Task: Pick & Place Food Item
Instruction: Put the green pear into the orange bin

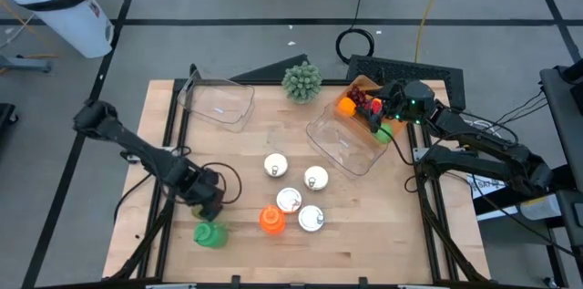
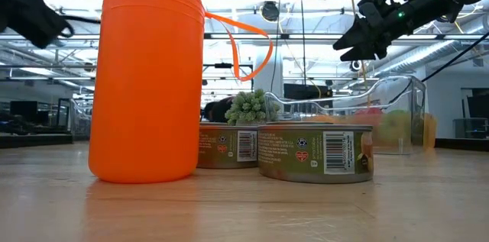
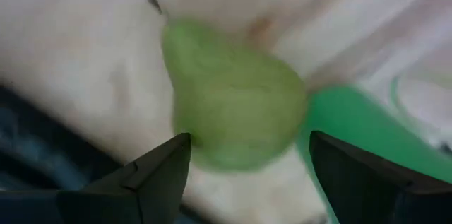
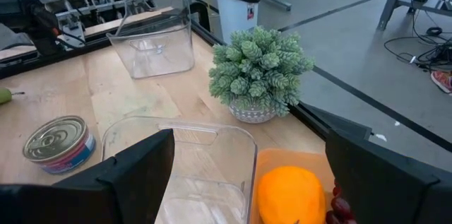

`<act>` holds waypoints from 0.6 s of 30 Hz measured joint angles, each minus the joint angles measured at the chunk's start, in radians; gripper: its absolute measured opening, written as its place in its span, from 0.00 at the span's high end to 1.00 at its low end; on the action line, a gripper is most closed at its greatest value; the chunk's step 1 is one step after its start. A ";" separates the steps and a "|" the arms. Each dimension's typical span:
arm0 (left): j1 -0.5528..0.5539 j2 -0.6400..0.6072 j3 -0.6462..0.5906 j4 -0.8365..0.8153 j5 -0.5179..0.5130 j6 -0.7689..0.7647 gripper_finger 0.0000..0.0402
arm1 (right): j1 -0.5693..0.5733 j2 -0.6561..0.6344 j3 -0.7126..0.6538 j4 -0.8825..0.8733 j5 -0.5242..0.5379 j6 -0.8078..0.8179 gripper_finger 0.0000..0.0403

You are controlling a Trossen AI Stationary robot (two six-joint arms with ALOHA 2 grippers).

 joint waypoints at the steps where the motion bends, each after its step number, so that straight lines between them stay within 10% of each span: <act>1: -0.004 0.010 0.000 -0.002 -0.034 0.001 0.26 | 0.000 0.000 0.000 0.000 0.000 -0.001 0.13; 12: 0.063 0.079 0.000 -0.002 -0.443 0.109 0.26 | 0.000 0.000 0.000 0.000 0.000 0.000 0.13; 18: 0.167 0.065 0.000 -0.026 -0.440 0.184 0.26 | 0.000 0.000 0.000 0.000 0.000 0.000 0.13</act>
